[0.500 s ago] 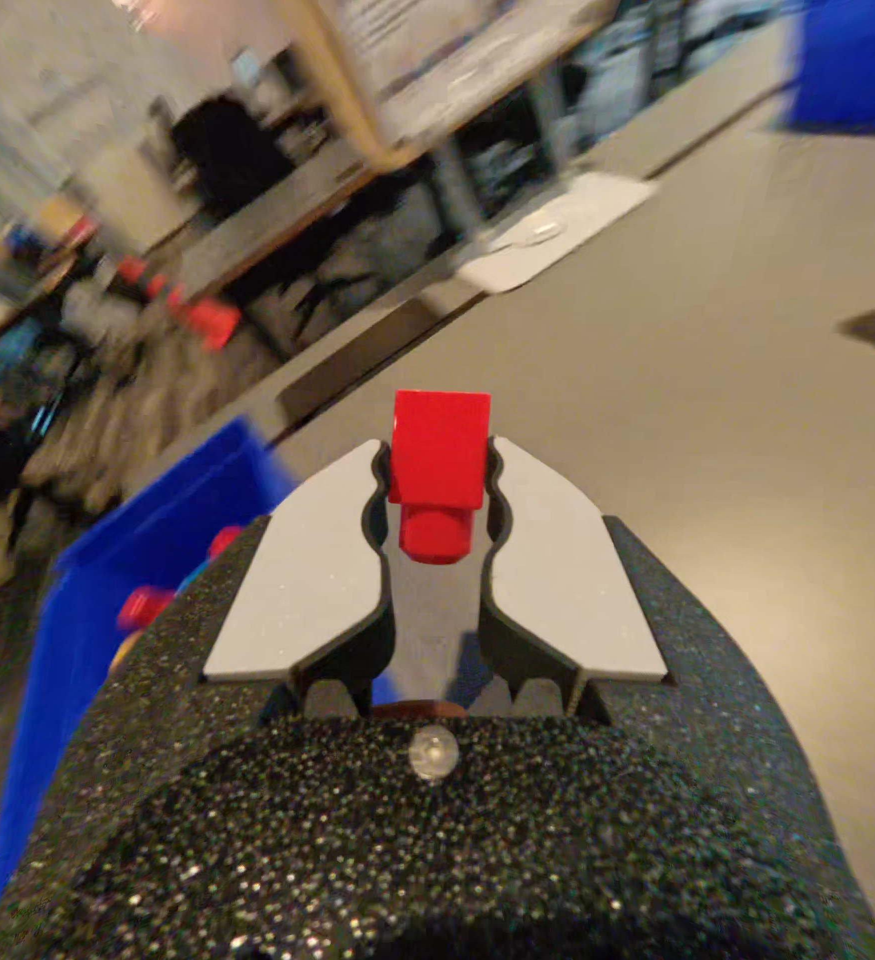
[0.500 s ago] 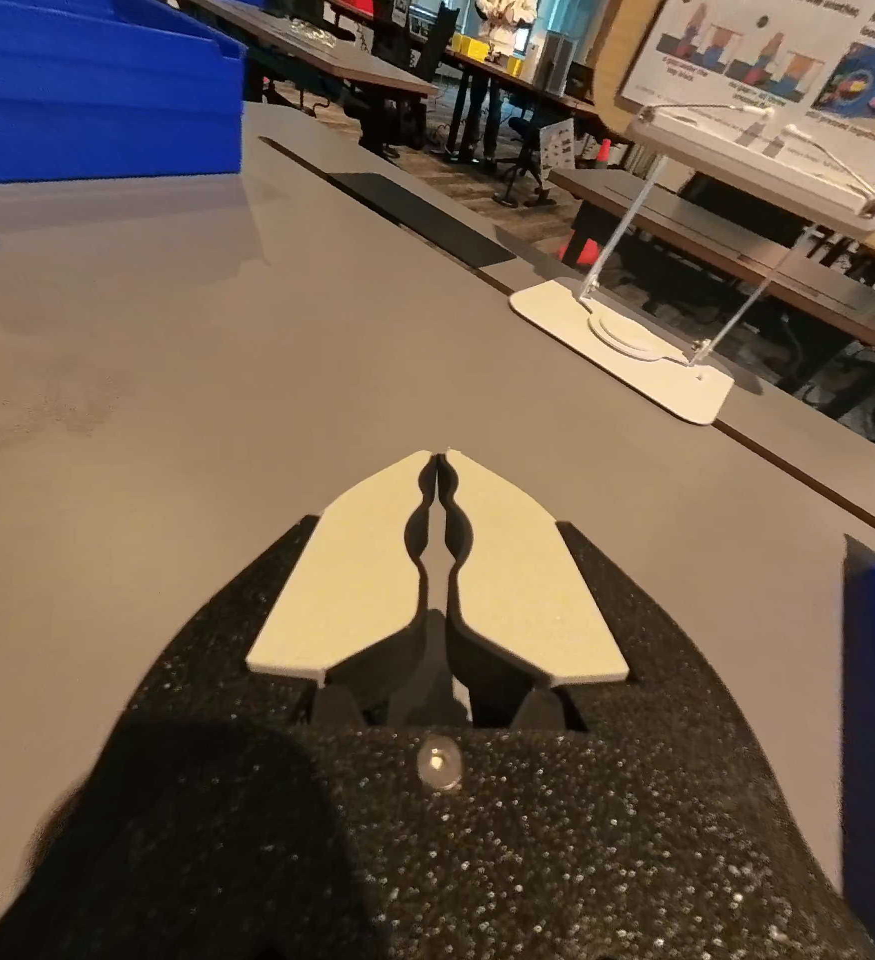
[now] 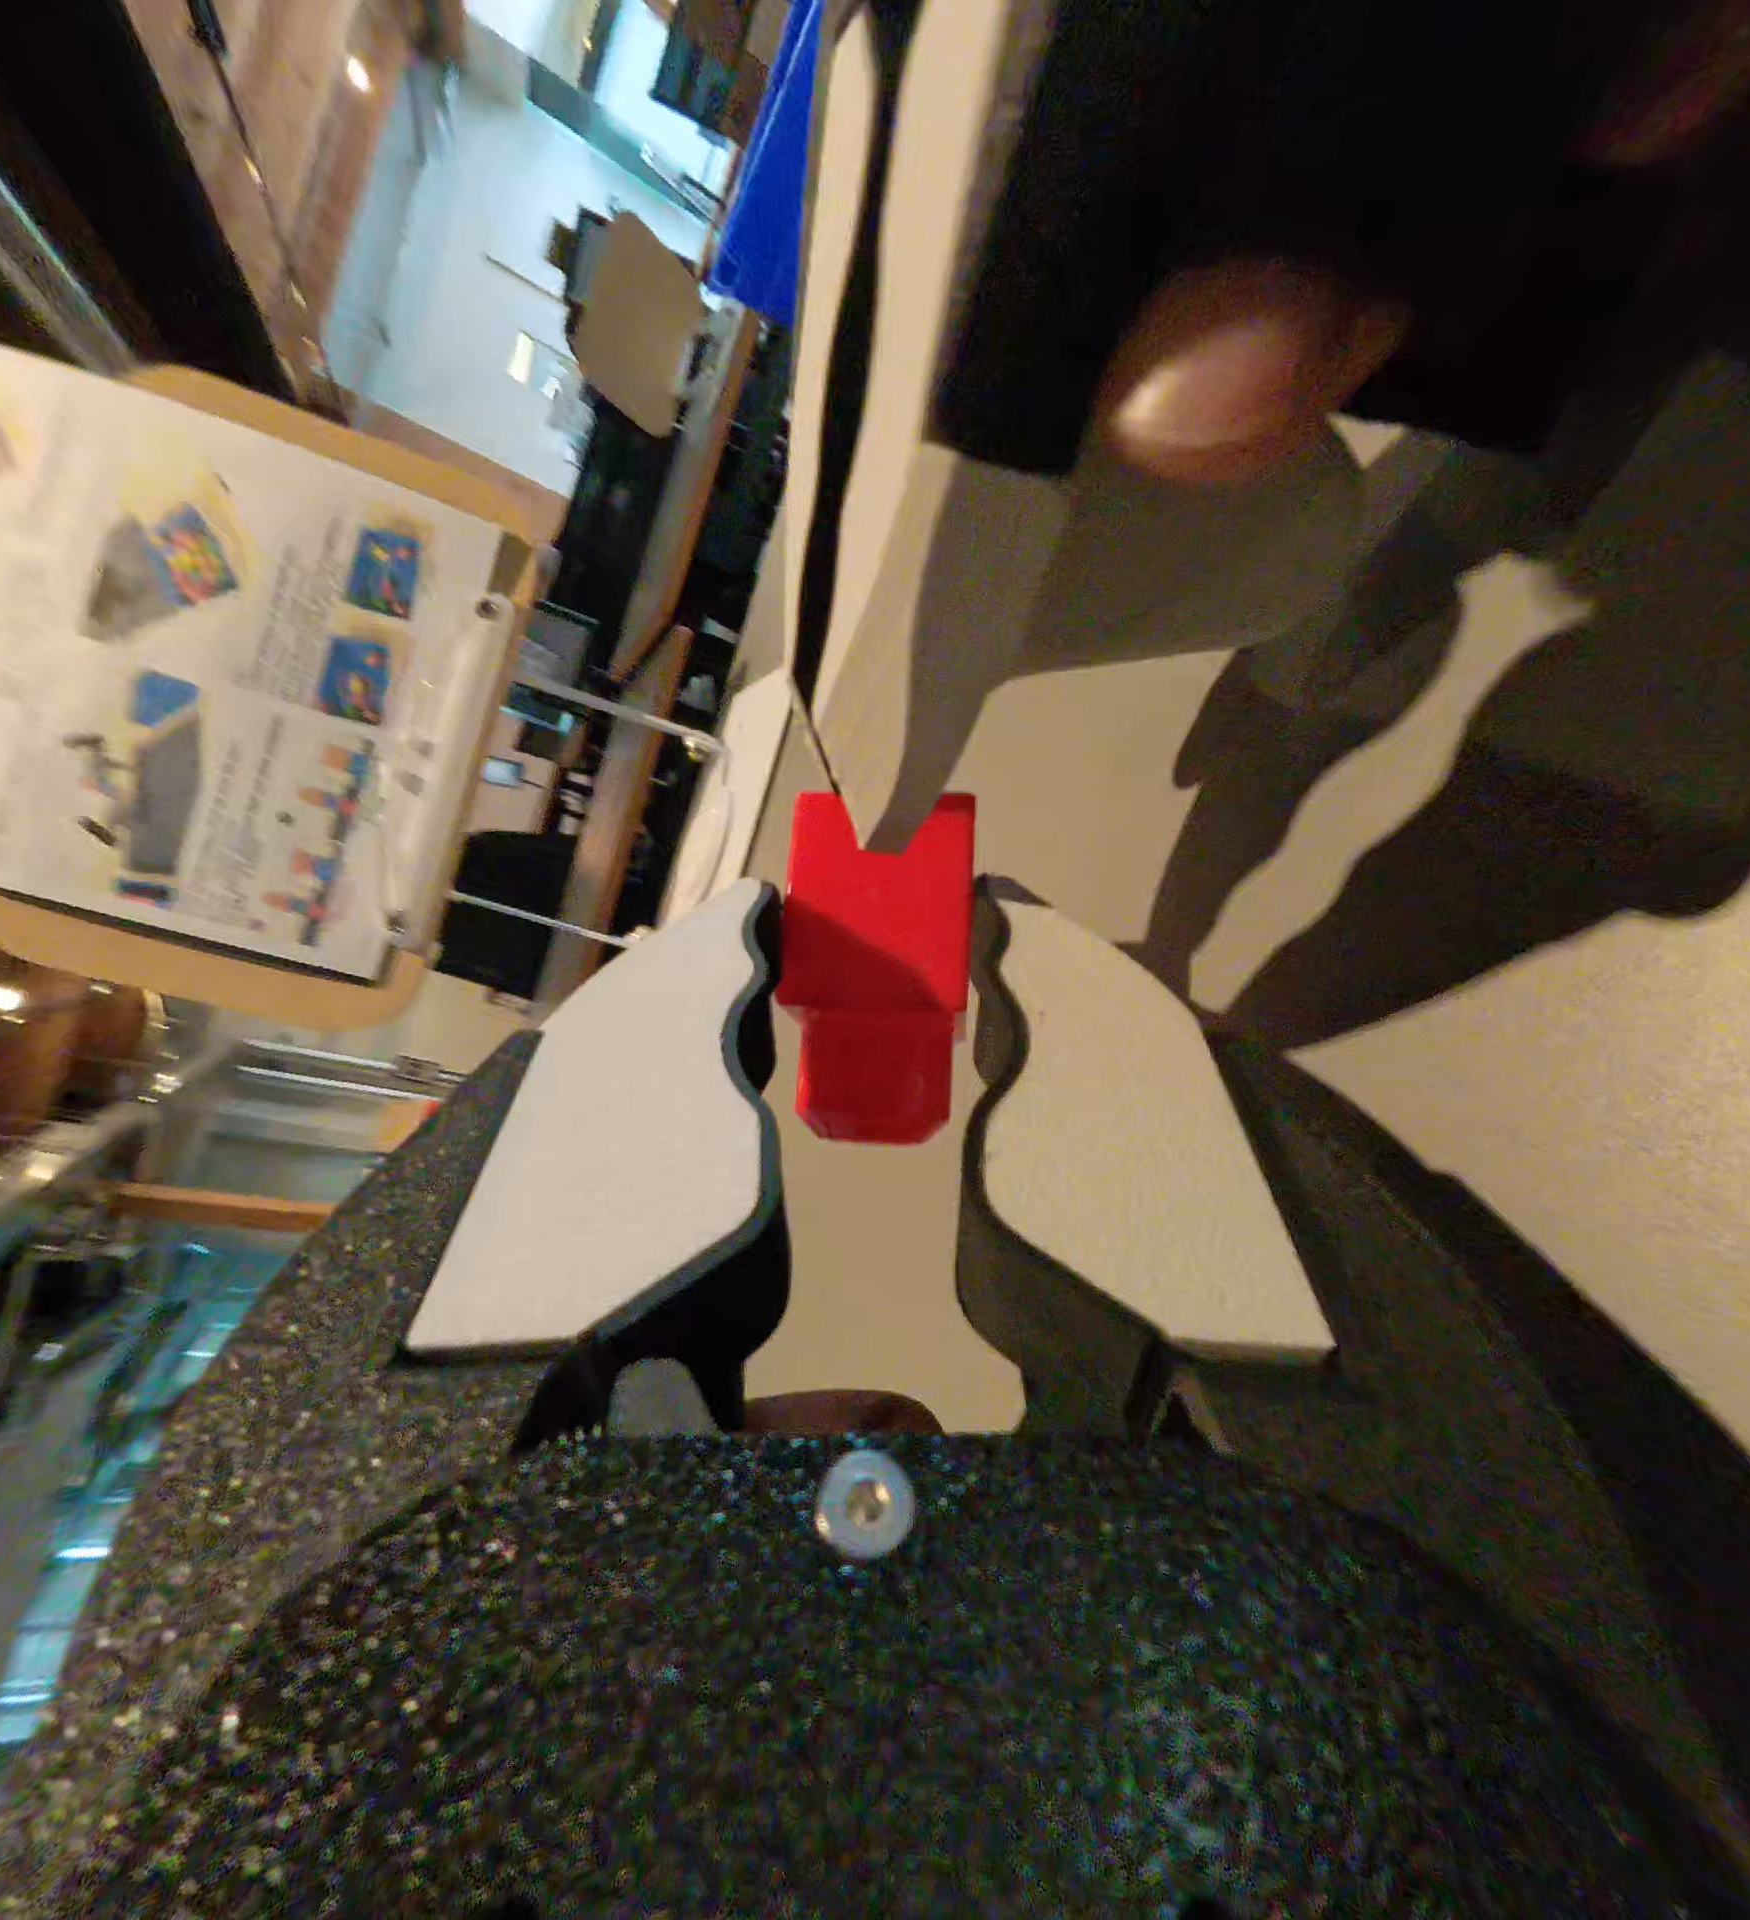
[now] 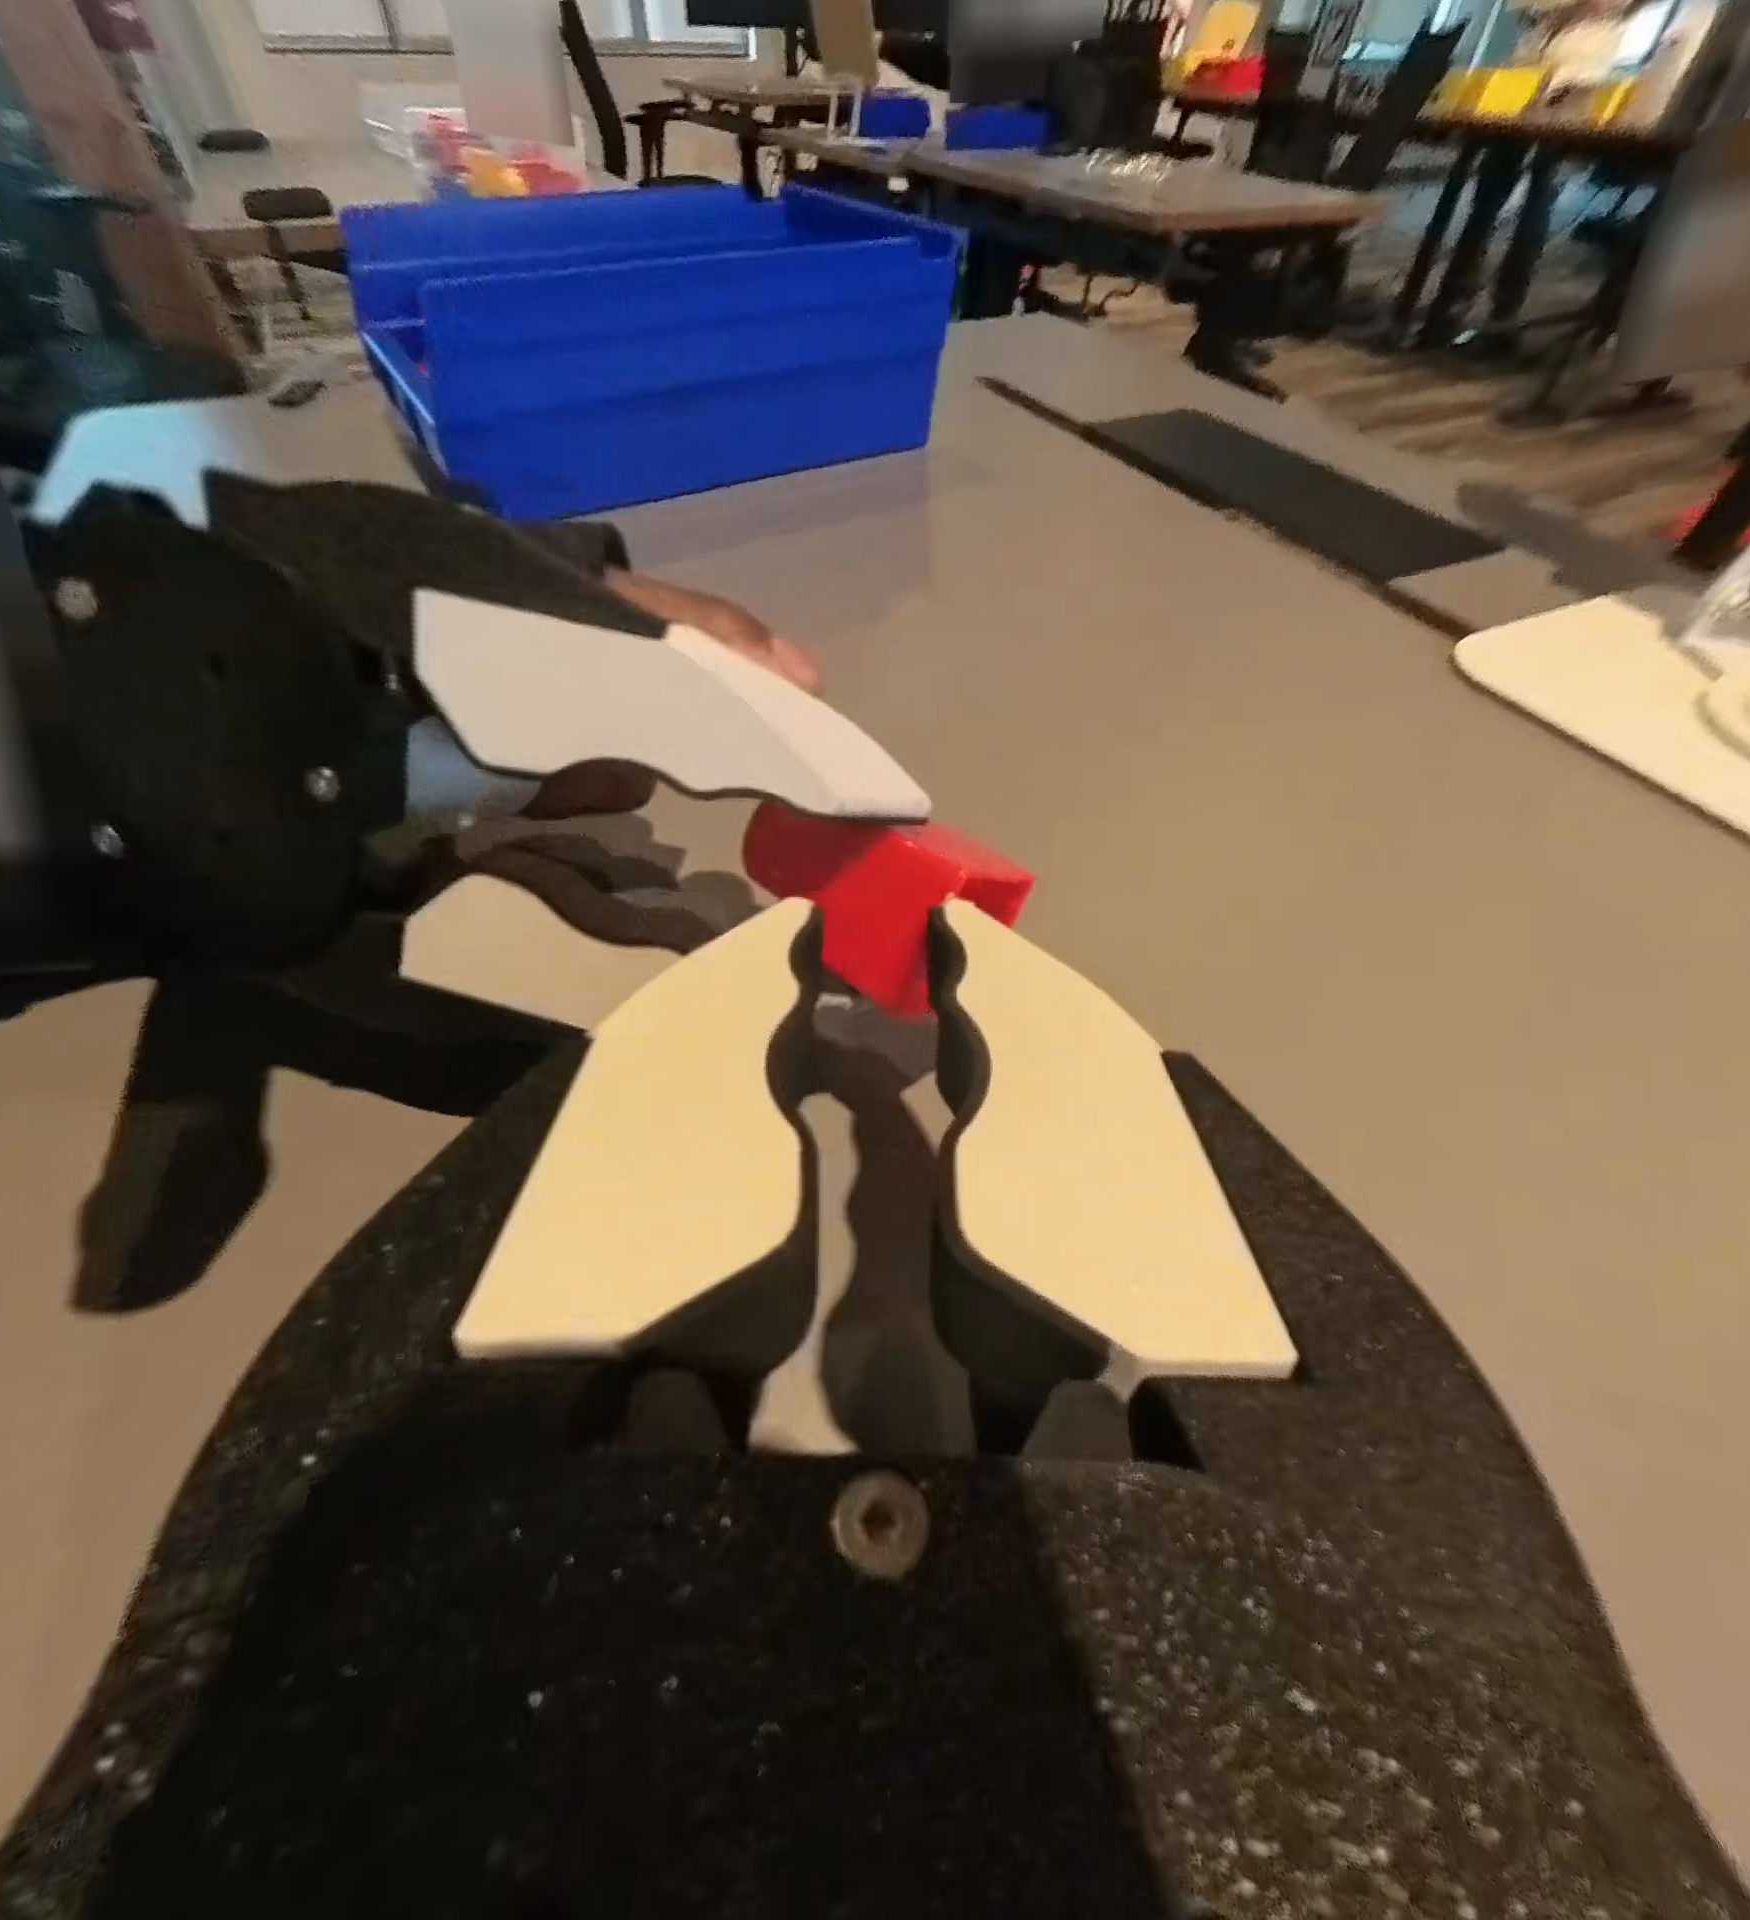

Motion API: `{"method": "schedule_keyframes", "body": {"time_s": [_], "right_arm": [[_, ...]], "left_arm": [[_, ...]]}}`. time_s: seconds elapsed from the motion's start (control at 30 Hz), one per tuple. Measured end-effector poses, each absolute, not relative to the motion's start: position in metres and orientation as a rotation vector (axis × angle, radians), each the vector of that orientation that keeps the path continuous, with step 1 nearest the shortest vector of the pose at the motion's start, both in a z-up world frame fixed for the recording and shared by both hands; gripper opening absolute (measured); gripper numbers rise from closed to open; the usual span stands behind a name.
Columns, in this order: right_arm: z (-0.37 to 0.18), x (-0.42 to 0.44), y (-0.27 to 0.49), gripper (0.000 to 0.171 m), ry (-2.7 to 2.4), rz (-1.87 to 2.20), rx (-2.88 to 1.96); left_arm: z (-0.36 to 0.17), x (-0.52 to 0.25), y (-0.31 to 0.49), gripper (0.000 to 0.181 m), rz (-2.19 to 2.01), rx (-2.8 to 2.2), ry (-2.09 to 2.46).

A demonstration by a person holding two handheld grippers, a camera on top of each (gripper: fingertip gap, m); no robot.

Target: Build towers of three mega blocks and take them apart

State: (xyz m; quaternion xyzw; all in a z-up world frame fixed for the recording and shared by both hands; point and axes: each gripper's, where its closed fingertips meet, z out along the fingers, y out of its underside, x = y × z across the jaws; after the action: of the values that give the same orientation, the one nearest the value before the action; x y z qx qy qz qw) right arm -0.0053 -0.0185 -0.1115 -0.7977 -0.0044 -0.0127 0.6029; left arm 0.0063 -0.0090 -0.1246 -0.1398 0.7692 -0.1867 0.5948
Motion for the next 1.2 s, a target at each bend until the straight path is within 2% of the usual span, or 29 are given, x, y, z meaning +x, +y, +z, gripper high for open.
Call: {"method": "schedule_keyframes", "body": {"time_s": [0.23, 0.37, 0.47, 0.63, 0.7, 0.9, 1.1, 1.2], "right_arm": [[-0.116, 0.002, -0.023, 0.035, 0.064, 0.033, -1.888], [-0.117, -0.013, -0.024, 0.046, 0.063, 0.267, -1.894], [-0.116, -0.03, -0.026, 0.046, 0.031, 0.454, -1.884], [-0.109, -0.032, -0.028, 0.039, 0.072, 0.536, -1.829], [-0.1, -0.023, -0.028, 0.039, 0.127, 0.518, -1.761], [-0.053, -0.006, -0.041, 0.038, 0.137, 0.511, -1.406], [-0.025, 0.005, -0.035, 0.038, 0.068, 0.449, -1.268], [-0.029, 0.013, -0.025, 0.038, 0.032, 0.433, -1.276]], "left_arm": [[-0.116, -0.001, -0.012, 0.034, -0.484, -0.258, 1.688], [-0.113, -0.015, -0.028, 0.034, -0.598, -0.151, 1.693], [-0.11, -0.025, -0.044, 0.035, -0.725, -0.086, 1.706], [-0.103, -0.027, -0.05, 0.036, -0.908, -0.164, 1.691], [-0.095, -0.022, -0.041, 0.047, -1.004, -0.303, 1.656], [-0.057, -0.022, -0.025, 0.063, -1.793, -0.837, 1.484], [-0.046, -0.003, -0.037, 0.062, -2.285, -1.022, 1.419], [-0.038, 0.012, -0.037, 0.053, -2.482, -1.061, 1.336]]}}
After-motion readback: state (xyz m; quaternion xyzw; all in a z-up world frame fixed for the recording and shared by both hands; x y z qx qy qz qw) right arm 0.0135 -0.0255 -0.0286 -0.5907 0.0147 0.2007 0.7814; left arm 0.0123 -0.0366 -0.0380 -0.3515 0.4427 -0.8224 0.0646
